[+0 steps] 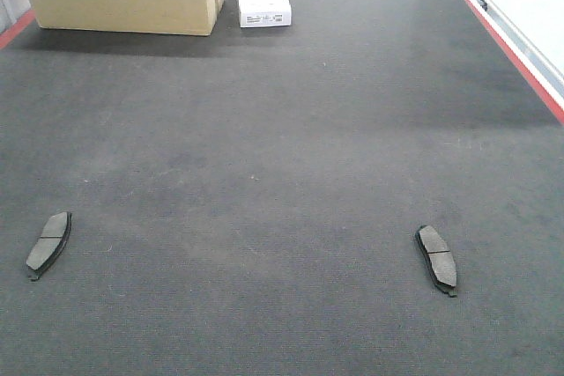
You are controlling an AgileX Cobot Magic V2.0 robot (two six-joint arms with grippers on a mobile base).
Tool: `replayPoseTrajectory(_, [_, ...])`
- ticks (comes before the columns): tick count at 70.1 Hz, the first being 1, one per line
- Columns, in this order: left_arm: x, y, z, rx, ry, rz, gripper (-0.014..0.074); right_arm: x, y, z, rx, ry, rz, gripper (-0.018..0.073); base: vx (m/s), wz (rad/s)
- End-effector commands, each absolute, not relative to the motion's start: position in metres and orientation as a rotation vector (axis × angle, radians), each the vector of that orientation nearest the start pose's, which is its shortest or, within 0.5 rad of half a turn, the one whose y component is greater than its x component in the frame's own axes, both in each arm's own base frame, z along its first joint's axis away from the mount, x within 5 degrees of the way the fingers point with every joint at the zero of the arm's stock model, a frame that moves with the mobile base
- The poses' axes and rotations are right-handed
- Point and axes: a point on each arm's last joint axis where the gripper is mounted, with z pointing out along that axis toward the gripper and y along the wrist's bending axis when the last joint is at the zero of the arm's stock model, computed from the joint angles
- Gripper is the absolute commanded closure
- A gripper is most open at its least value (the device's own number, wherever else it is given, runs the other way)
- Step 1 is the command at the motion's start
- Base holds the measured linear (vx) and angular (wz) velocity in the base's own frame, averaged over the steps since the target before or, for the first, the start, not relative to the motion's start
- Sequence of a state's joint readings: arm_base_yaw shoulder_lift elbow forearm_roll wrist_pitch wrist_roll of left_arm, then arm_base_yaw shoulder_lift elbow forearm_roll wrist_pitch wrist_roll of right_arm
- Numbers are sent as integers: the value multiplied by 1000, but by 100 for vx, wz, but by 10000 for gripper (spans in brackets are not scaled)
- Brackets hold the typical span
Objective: Move and align brake pads A on conveyor
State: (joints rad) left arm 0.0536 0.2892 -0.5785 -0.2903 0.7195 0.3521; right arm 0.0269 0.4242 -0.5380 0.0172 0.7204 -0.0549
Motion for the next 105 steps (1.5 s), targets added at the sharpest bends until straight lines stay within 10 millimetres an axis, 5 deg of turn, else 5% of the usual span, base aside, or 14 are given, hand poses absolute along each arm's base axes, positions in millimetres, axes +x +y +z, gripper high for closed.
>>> replayPoseTrajectory(1, [53, -14, 338, 179, 1793, -57, 11, 82, 2, 313, -80, 2014, -19, -6, 0, 0])
replayPoseTrajectory(105, [53, -14, 338, 179, 1793, -58, 11, 81, 2, 312, -80, 2022, -18, -6, -2, 0])
